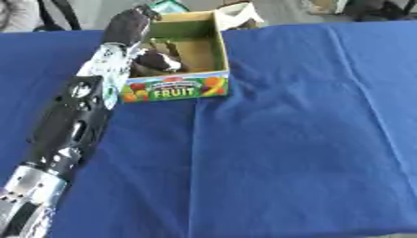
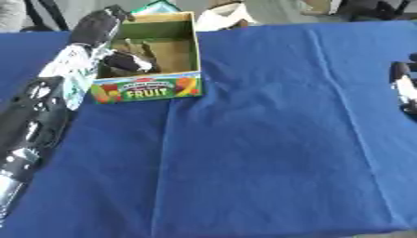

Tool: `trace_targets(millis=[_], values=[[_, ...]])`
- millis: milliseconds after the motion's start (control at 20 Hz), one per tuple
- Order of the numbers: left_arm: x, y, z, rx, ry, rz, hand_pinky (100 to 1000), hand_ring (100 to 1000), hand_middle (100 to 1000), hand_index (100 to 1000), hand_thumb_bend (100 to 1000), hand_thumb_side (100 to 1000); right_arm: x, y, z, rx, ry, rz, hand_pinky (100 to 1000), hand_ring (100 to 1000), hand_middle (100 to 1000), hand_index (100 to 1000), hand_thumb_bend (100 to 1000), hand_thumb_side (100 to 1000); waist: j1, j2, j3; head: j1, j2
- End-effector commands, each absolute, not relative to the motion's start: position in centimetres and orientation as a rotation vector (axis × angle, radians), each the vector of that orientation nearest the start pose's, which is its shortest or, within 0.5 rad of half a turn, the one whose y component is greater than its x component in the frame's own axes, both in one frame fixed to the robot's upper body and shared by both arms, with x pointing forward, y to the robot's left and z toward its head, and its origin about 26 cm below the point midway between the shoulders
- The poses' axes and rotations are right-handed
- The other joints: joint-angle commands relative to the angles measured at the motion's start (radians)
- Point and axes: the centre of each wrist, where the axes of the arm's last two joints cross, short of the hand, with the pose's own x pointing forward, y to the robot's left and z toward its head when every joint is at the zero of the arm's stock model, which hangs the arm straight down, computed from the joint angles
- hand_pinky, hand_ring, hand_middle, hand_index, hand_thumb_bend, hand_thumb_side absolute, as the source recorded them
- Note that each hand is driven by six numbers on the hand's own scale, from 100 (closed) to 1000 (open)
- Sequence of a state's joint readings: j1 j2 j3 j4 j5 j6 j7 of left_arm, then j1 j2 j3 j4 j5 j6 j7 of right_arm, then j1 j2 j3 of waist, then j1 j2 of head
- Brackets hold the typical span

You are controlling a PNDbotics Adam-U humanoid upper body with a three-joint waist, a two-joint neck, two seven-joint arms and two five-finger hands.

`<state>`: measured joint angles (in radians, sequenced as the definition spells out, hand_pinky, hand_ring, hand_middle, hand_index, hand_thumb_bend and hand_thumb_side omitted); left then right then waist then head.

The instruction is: Pick up objects on the table and place them in the box.

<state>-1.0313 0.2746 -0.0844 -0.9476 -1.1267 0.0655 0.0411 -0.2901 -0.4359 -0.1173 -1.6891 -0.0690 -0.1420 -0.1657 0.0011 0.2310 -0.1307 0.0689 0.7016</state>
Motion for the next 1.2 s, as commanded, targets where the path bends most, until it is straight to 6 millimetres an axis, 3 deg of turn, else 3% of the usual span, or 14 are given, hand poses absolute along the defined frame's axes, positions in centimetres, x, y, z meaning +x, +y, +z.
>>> trace_targets(millis=[50, 300, 500, 700, 950, 1000, 1200], values=[[47.3, 21.1, 26.0, 1.279, -1.843, -0.979, 623, 655, 662, 767, 893, 580, 33.3, -34.3, 16.1, -0.427, -2.173, 0.114, 568, 689, 658, 796, 326, 275, -0.008, -0.013, 0.005, -0.009, -0.013], [43.3, 22.8, 30.0, 1.138, -2.084, -0.820, 579, 617, 623, 738, 801, 570, 33.2, -34.6, 16.0, -0.439, -2.171, 0.099, 567, 688, 657, 795, 326, 275, -0.014, -0.009, 0.027, -0.026, -0.018], [39.6, 24.8, 30.9, 0.993, -2.198, -0.672, 547, 593, 602, 722, 737, 569, 33.2, -34.7, 16.1, -0.445, -2.173, 0.084, 567, 687, 657, 795, 322, 276, -0.019, -0.005, 0.048, -0.040, -0.023], [36.5, 26.6, 29.7, 0.835, -2.258, -0.565, 539, 588, 596, 719, 690, 579, 33.2, -34.7, 16.1, -0.447, -2.176, 0.075, 566, 686, 656, 794, 320, 277, -0.023, -0.002, 0.058, -0.048, -0.027], [35.6, 27.0, 29.6, 0.781, -2.272, -0.539, 539, 588, 596, 719, 690, 579, 33.3, -34.7, 16.1, -0.447, -2.176, 0.073, 566, 686, 656, 794, 320, 277, -0.023, -0.002, 0.059, -0.048, -0.028], [35.7, 27.1, 29.4, 0.775, -2.261, -0.526, 510, 569, 578, 707, 592, 605, 33.3, -34.7, 16.2, -0.450, -2.178, 0.064, 563, 683, 651, 792, 320, 279, -0.024, 0.003, 0.064, -0.057, -0.032], [36.8, 28.5, 24.9, 0.677, -2.124, -0.384, 497, 555, 562, 699, 572, 620, 33.2, -35.1, 16.4, -0.470, -2.187, 0.026, 562, 682, 650, 791, 321, 280, -0.025, 0.018, 0.097, -0.085, -0.044]])
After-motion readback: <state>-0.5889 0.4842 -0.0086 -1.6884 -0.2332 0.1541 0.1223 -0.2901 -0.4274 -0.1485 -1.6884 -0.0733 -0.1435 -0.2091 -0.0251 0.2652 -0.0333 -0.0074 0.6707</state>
